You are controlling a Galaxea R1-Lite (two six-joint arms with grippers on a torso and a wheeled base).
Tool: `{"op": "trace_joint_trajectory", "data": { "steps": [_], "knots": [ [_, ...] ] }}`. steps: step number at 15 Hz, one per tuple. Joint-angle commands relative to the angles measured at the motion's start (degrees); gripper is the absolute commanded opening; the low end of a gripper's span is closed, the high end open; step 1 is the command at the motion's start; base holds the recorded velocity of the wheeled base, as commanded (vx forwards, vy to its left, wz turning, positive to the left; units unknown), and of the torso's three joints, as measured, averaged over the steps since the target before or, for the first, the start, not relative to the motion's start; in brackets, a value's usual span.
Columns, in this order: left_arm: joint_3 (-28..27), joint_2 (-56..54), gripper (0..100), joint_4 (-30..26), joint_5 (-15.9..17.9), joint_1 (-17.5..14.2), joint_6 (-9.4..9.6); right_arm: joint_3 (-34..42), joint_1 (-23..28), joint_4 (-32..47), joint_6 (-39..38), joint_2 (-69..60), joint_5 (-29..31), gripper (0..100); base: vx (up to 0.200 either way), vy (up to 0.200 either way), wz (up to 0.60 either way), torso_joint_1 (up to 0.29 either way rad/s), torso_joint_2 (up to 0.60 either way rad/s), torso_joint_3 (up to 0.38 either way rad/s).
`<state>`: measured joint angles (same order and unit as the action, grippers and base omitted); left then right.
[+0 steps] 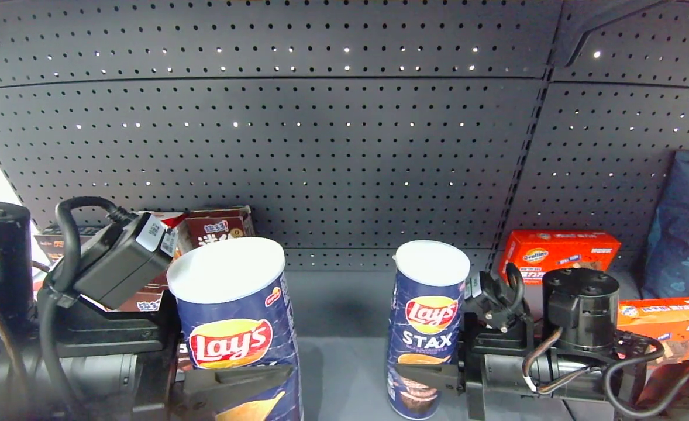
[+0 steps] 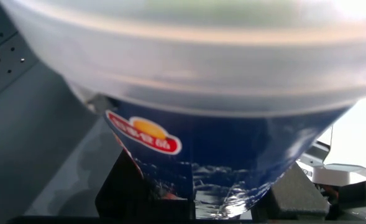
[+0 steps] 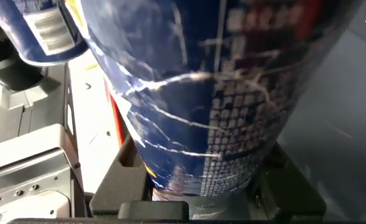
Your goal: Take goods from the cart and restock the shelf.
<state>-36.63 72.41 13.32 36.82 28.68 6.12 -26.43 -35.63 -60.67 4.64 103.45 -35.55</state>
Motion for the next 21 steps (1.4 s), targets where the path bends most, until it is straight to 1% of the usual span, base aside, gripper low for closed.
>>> {"op": "trace_joint_trajectory", "data": {
  "steps": [1, 2, 3, 8, 11, 12, 13, 14, 15, 16, 20, 21],
  "knots": [
    [0.07, 0.01, 0, 0.04, 0.01, -0.12, 0.03, -0.11, -0.05, -0.06, 0.10, 1.14, -0.05, 0, 0.000, 0.000, 0.00, 0.000, 0.00, 0.000],
    [0.07, 0.01, 0, 0.04, 0.01, -0.12, 0.03, -0.03, -0.05, -0.06, 0.10, 1.14, -0.05, 0, 0.000, 0.000, 0.00, 0.000, 0.00, 0.000],
    [0.16, 0.01, 0, 0.04, 0.01, -0.12, 0.03, -0.03, -0.14, -0.06, 0.10, 1.05, 0.22, 100, 0.000, 0.000, 0.00, 0.000, 0.00, 0.000],
    [0.16, 0.01, 0, 0.04, 0.10, -0.12, 0.03, 1.73, 0.04, -0.06, 0.10, -2.38, 0.57, 100, 0.000, 0.000, 0.00, 0.000, 0.00, 0.000],
    [0.25, -0.08, 0, 0.04, 0.01, -0.12, 0.03, 5.16, -0.05, -0.06, 0.10, -7.47, 1.97, 100, 0.000, 0.000, 0.00, 0.000, 0.00, 0.000],
    [0.33, -0.17, 0, 0.04, 0.01, -0.12, 0.03, 8.68, 0.04, 0.03, 0.10, -13.54, 2.06, 100, 0.000, 0.000, 0.00, 0.000, 0.00, 0.000],
    [0.33, -0.17, 0, 0.04, 0.01, -0.12, 0.03, 10.26, 0.21, 0.03, 0.10, -16.17, 2.06, 100, 0.000, 0.000, 0.00, 0.000, 0.00, 0.000],
    [0.25, -0.17, 0, 0.04, 0.01, -0.12, 0.03, 13.25, 1.18, 0.12, 0.01, -21.18, 2.41, 100, 0.000, 0.000, 0.00, 0.000, 0.00, 0.000],
    [0.25, -0.17, 0, 0.04, 0.01, -0.12, 0.03, 15.88, 3.73, 0.29, 0.01, -26.28, 3.29, 100, 0.000, 0.000, 0.00, 0.000, 0.00, 0.000],
    [0.33, -0.17, 0, 0.04, 0.01, -0.12, 0.03, 16.85, 5.66, 0.47, 0.01, -29.88, 4.70, 100, 0.000, 0.000, 0.00, 0.000, 0.00, 0.000],
    [-0.37, 0.10, 0, 0.04, 0.01, -0.12, 0.12, 18.43, 10.76, 2.75, -0.25, -41.40, 15.51, 100, 0.000, 0.000, 0.00, 0.000, 0.00, 0.000],
    [-0.37, 0.10, 0, 0.12, 0.01, -0.12, 0.12, 19.40, 12.96, 2.84, -0.25, -43.07, 16.21, 100, 0.000, 0.000, 0.00, 0.000, 0.00, 0.000]
  ]
}}
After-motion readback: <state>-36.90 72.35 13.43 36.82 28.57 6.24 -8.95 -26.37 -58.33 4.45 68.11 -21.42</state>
